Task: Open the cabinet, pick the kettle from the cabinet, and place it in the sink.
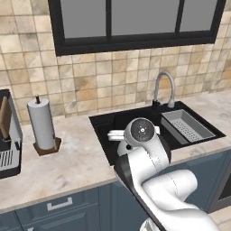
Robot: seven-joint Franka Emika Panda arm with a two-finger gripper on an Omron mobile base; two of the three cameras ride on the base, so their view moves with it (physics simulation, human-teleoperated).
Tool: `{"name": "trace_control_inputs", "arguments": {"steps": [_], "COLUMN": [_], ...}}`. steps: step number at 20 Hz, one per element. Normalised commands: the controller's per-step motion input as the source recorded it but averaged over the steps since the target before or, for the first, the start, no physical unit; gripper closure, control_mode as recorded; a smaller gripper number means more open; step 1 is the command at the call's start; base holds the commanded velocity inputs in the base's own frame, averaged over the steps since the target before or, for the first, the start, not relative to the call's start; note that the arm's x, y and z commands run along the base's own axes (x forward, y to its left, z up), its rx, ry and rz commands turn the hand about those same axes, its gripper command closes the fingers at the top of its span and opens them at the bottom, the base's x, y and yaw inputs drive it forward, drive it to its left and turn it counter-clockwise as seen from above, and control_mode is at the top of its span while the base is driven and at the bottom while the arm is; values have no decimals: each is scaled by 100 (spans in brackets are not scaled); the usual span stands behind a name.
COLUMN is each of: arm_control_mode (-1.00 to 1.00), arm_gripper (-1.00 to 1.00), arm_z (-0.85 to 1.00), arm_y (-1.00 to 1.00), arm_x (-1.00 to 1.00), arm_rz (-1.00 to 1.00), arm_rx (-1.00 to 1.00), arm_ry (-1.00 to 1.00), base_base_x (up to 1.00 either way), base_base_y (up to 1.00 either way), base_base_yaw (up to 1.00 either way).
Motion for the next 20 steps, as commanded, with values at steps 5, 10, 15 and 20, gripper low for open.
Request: {"name": "trace_control_inputs", "arguments": {"steps": [5,10,15,20], "arm_control_mode": [-100,-100,-100,-100], "arm_gripper": [100,100,100,100], "arm_z": [0,0,0,0], "arm_y": [0,0,-7,-13], "arm_x": [0,1,20,27], "arm_rz": [0,0,0,0], "arm_rx": [0,0,3,13], "arm_ry": [0,0,18,16], "base_base_x": [0,0,0,0], "base_base_y": [0,0,0,0], "base_base_yaw": [0,0,0,0]}}
